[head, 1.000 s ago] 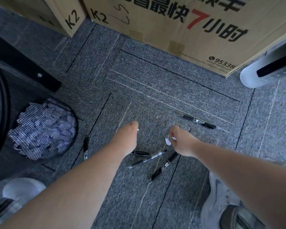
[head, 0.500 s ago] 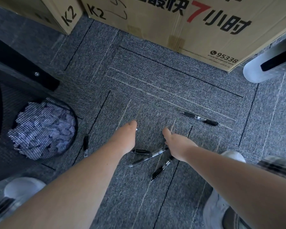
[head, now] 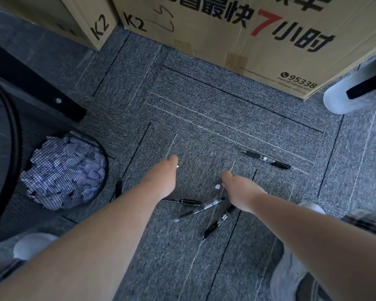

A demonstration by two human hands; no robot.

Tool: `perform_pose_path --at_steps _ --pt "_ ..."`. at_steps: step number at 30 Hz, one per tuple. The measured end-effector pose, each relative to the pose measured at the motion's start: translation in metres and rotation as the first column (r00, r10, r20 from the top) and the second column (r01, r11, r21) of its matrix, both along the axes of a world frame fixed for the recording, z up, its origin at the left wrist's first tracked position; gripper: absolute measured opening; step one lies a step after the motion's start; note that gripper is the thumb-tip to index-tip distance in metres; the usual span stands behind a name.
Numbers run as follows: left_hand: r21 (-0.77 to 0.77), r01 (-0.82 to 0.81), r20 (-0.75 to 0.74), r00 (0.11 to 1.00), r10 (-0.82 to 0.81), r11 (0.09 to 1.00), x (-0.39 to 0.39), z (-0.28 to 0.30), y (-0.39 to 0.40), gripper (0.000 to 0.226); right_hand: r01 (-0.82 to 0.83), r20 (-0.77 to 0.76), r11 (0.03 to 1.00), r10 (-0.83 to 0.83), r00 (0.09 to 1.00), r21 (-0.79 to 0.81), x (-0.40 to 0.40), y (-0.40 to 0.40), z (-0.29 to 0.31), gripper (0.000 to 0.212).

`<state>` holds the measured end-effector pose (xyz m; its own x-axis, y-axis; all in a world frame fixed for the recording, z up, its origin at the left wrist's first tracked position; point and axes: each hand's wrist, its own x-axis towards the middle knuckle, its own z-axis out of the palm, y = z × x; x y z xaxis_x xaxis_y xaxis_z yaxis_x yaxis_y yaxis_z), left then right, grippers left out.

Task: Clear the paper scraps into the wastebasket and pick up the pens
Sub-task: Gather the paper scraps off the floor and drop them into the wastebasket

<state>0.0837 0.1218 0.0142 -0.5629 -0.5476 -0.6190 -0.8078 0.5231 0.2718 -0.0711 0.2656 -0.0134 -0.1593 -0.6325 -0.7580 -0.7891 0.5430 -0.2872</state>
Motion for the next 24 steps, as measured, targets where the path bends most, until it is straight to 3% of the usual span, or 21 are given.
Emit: perform_pose_path --at_steps 2,7,17,24 --pt "-0.01 -0.006 -0.007 1.0 0.006 1.0 0.0 0.001 -0.003 0.022 0.02 0.006 1.0 -0.02 1.0 -0.024 0.001 0.0 0.001 0.015" --pt "-0.033 0.0 -0.015 1.0 0.0 0.999 0.001 -0.002 -0.001 0.026 0.048 0.046 0.999 -0.048 0.998 0.004 0.006 -0.004 -0.001 0.008" --pt "-0.006 0.002 -0.016 1.0 -0.002 1.0 0.001 -0.006 -0.002 0.024 -0.046 0.011 0.996 0.045 0.999 0.077 0.02 -0.015 0.002 0.064" --pt "-0.012 -0.006 -0.011 1.0 0.005 1.0 0.002 0.002 -0.013 0.022 -0.06 0.032 0.996 0.058 0.998 0.071 0.022 -0.017 0.0 0.048"
